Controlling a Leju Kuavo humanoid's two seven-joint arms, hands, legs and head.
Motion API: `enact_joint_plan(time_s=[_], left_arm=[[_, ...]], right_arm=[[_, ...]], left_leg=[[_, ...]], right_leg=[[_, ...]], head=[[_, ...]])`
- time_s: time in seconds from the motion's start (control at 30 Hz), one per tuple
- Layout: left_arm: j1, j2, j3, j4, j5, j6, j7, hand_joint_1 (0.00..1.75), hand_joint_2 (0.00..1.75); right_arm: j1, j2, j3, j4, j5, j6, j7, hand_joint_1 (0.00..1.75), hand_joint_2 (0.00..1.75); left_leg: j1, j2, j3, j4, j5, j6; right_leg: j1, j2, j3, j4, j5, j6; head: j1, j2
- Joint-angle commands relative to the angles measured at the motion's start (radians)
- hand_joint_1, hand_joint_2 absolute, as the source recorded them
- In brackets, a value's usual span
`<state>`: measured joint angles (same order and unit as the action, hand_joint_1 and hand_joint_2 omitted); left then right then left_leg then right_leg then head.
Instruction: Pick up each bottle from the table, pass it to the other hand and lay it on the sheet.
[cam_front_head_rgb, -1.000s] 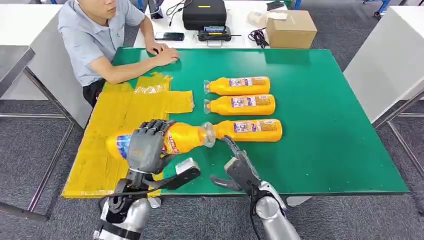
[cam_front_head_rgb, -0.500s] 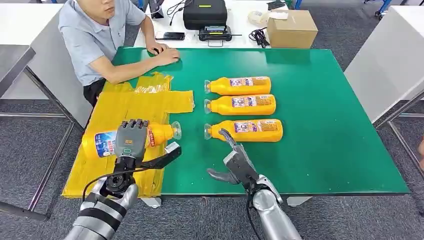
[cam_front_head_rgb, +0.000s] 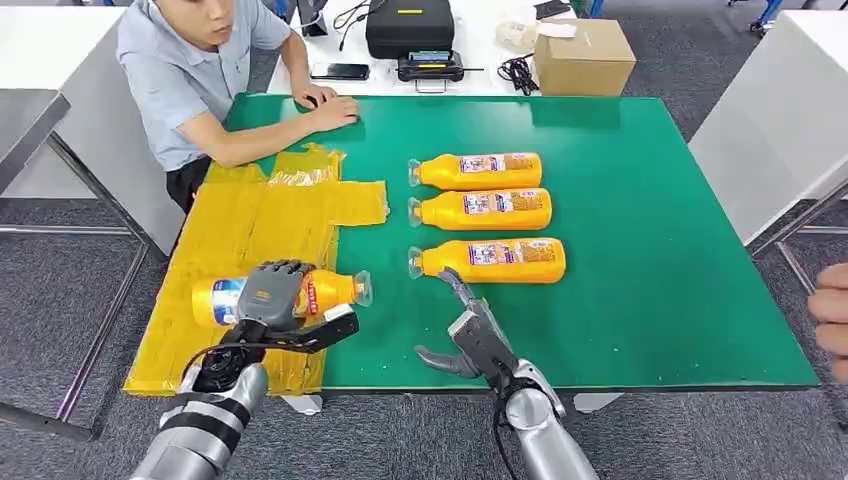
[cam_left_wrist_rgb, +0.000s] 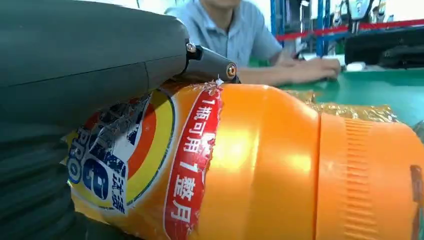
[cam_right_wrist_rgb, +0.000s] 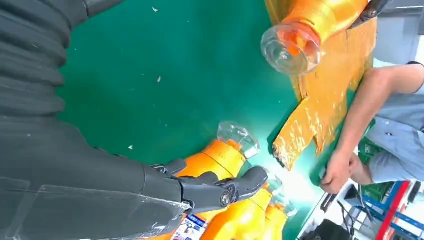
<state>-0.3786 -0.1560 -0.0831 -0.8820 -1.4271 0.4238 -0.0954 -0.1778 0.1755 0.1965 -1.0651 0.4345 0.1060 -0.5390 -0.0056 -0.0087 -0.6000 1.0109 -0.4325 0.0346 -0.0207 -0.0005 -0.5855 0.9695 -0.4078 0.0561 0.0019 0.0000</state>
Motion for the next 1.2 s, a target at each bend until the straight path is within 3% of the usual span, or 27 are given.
enact_joint_plan(time_s=[0.03,0.1,0.13,0.17,0.23,0.4,1.2], left_arm=[[-0.039,-0.021,0.100,0.107,0.014,-0.008,-0.007,1.40,1.75],[-0.041,-0.021,0.102,0.111,0.010,-0.006,-0.003,1.34,1.75],[-0.045,-0.017,0.101,0.120,-0.009,-0.007,0.008,0.87,1.75],[-0.052,-0.013,0.105,0.136,-0.022,-0.017,0.030,0.12,1.75],[-0.063,-0.008,0.139,0.177,0.000,-0.039,0.030,0.02,1.75],[-0.066,-0.008,0.192,0.220,0.055,-0.036,-0.014,0.00,1.75],[-0.074,0.002,0.182,0.268,0.022,-0.056,-0.017,0.00,1.75]], right_arm=[[-0.023,-0.006,-0.020,0.057,0.003,-0.003,-0.003,0.00,1.75],[-0.023,-0.005,-0.021,0.058,0.003,-0.002,-0.003,0.00,1.75],[-0.026,-0.005,-0.022,0.061,0.003,-0.003,-0.004,0.00,1.75],[-0.031,-0.005,-0.022,0.067,0.003,-0.002,-0.005,0.00,1.75],[-0.038,-0.004,-0.024,0.080,0.004,-0.002,-0.008,0.00,1.75],[-0.032,-0.007,-0.034,0.079,0.005,-0.007,-0.013,0.00,1.75],[-0.039,-0.018,-0.045,0.105,0.012,-0.013,-0.024,0.00,1.75]], left_leg=[[0.001,0.000,0.002,-0.001,0.000,-0.001],[0.001,0.000,0.002,0.000,-0.001,-0.002],[0.002,0.001,0.004,0.000,-0.001,-0.002],[0.002,0.001,0.004,0.001,-0.002,-0.003],[0.002,0.001,0.004,0.000,-0.002,-0.002],[0.002,0.002,0.006,-0.001,-0.002,-0.003],[0.001,0.003,0.010,-0.001,0.000,-0.002]], right_leg=[[0.001,0.000,0.002,-0.001,0.000,-0.002],[0.001,0.000,0.002,-0.001,-0.001,-0.002],[0.002,0.000,0.004,0.000,-0.001,-0.003],[0.002,0.000,0.005,0.000,-0.002,-0.003],[0.002,0.000,0.004,-0.001,-0.001,-0.003],[0.002,0.001,0.006,-0.001,-0.001,-0.003],[0.002,0.002,0.009,-0.001,0.000,-0.003]], head=[[0.000,0.000],[0.000,0.000],[0.000,0.000],[0.000,0.000],[0.000,0.000],[0.000,0.000],[0.000,0.000]])
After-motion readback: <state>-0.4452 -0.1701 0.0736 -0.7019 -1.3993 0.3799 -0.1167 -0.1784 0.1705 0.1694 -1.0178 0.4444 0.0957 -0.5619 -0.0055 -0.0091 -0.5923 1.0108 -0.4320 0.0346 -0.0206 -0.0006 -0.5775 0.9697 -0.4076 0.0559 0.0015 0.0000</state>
